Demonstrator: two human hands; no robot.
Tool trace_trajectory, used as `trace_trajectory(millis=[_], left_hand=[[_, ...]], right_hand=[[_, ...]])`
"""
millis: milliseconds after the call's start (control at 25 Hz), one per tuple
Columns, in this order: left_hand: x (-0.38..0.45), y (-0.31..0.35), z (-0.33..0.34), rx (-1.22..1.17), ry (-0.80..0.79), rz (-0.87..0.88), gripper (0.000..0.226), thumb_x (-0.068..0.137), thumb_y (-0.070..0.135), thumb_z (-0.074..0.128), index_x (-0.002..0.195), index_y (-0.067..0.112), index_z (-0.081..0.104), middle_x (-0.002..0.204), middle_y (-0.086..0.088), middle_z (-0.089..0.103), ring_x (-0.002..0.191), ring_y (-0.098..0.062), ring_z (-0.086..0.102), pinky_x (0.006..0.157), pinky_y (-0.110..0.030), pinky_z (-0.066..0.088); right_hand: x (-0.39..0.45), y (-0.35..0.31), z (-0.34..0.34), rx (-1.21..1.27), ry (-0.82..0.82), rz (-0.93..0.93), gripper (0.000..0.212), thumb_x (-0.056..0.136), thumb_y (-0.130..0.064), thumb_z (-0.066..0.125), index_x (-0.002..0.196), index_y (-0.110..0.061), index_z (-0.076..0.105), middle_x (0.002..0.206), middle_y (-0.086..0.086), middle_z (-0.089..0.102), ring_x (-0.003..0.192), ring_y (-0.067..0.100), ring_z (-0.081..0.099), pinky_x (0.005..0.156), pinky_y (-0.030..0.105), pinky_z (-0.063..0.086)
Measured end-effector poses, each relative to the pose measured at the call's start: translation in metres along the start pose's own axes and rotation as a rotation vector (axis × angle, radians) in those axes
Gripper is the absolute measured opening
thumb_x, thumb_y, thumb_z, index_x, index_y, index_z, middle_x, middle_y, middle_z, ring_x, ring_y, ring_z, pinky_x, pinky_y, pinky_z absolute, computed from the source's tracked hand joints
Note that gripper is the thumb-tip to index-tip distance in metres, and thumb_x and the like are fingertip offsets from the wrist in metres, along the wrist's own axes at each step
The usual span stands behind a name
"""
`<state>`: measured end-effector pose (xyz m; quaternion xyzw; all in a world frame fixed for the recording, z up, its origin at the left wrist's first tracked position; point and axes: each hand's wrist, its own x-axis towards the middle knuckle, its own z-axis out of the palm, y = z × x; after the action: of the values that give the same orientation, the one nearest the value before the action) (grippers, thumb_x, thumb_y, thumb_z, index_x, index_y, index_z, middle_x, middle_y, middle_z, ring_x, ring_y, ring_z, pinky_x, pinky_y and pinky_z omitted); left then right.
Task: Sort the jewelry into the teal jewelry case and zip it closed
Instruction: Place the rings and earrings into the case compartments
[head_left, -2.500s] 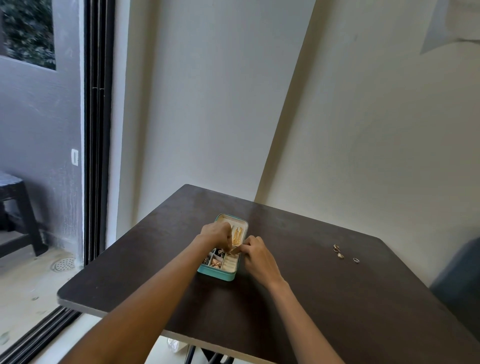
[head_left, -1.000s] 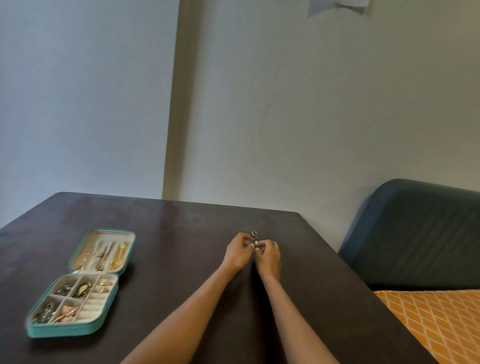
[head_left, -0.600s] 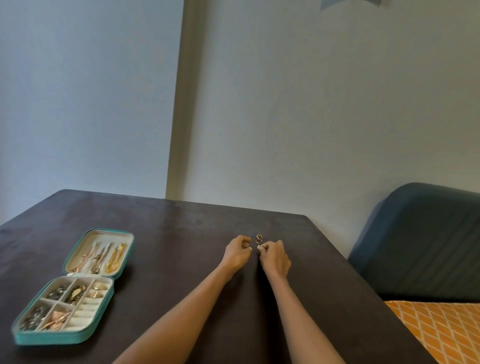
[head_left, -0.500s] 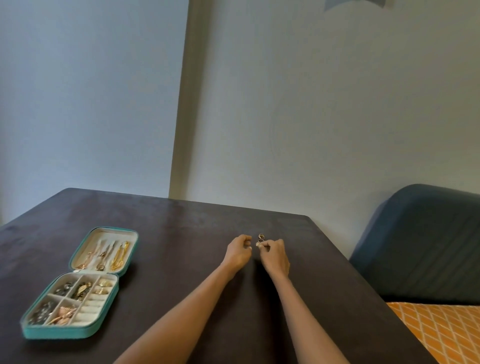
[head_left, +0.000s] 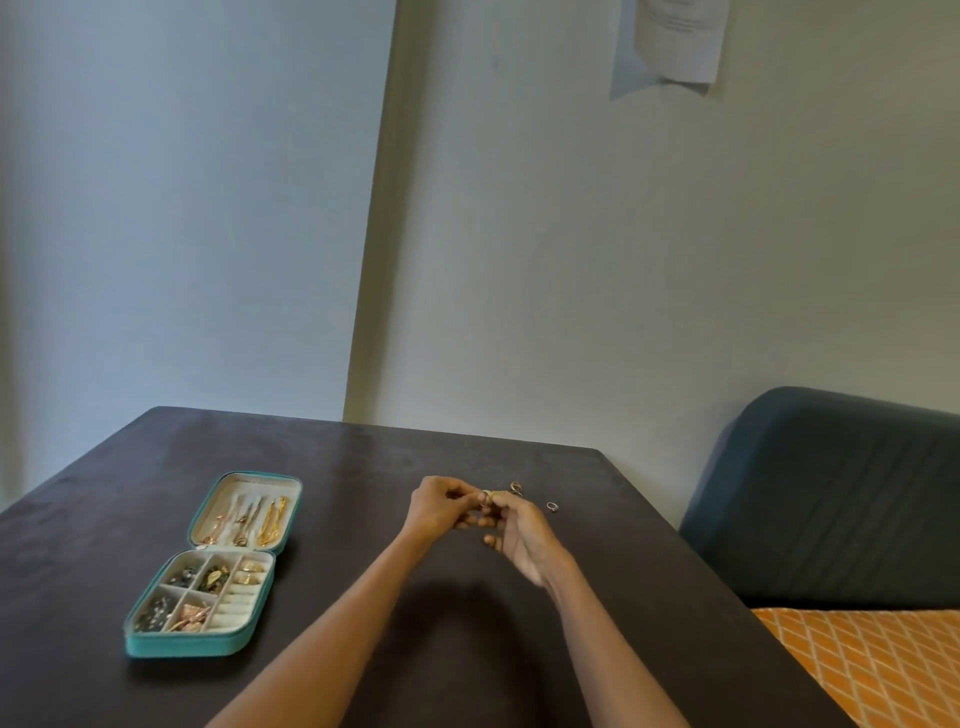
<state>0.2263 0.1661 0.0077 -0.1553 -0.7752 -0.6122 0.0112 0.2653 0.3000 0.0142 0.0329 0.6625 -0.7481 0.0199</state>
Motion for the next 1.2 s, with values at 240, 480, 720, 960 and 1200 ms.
trace_trajectory(millis=[240, 480, 720, 960, 1200], left_hand=[[-0.025, 0.011, -0.072, 0.130, -0.046, 0.015, 0.016, 0.082, 0.024, 0.071, 0.084, 0.008, 0.072, 0.071, -0.002, 0.070, 0.059, -0.010, 0.065, 0.059, -0.018, 0.055], [-0.058, 0.002, -0.152, 0.230, -0.076, -0.032, 0.014, 0.084, 0.022, 0.068, 0.087, 0.009, 0.072, 0.072, 0.003, 0.069, 0.051, -0.004, 0.058, 0.055, -0.015, 0.051], [-0.091, -0.018, -0.221, 0.419, -0.227, -0.054, 0.020, 0.083, 0.013, 0.069, 0.101, 0.004, 0.070, 0.075, 0.004, 0.065, 0.061, 0.001, 0.060, 0.061, -0.013, 0.050], [-0.095, -0.026, -0.232, 0.689, -0.350, -0.103, 0.035, 0.078, 0.013, 0.073, 0.112, 0.012, 0.065, 0.099, -0.004, 0.068, 0.088, -0.010, 0.061, 0.082, -0.022, 0.048], [-0.093, -0.018, -0.219, 1.034, -0.364, -0.065, 0.038, 0.079, 0.023, 0.071, 0.115, 0.025, 0.062, 0.114, 0.002, 0.061, 0.100, -0.015, 0.058, 0.079, -0.028, 0.046]], right_hand=[[-0.005, 0.001, 0.043, -0.191, -0.023, -0.231, 0.017, 0.091, -0.010, 0.059, 0.107, -0.010, 0.065, 0.092, 0.002, 0.070, 0.076, 0.009, 0.062, 0.065, 0.019, 0.052], [-0.016, 0.000, 0.118, -0.339, -0.090, -0.310, 0.023, 0.079, -0.011, 0.074, 0.100, -0.001, 0.072, 0.090, 0.011, 0.073, 0.075, 0.013, 0.068, 0.067, 0.018, 0.055], [-0.025, 0.031, 0.177, -0.549, -0.205, -0.371, 0.019, 0.076, -0.012, 0.076, 0.095, -0.008, 0.075, 0.089, 0.007, 0.074, 0.078, 0.010, 0.068, 0.075, 0.023, 0.058], [-0.031, 0.057, 0.193, -0.755, -0.247, -0.436, 0.022, 0.077, -0.017, 0.076, 0.098, -0.014, 0.075, 0.095, 0.000, 0.074, 0.079, -0.011, 0.064, 0.072, 0.007, 0.048], [-0.030, 0.058, 0.192, -0.838, -0.234, -0.450, 0.021, 0.078, -0.015, 0.074, 0.099, -0.016, 0.075, 0.096, -0.002, 0.075, 0.077, -0.014, 0.062, 0.076, 0.008, 0.049]])
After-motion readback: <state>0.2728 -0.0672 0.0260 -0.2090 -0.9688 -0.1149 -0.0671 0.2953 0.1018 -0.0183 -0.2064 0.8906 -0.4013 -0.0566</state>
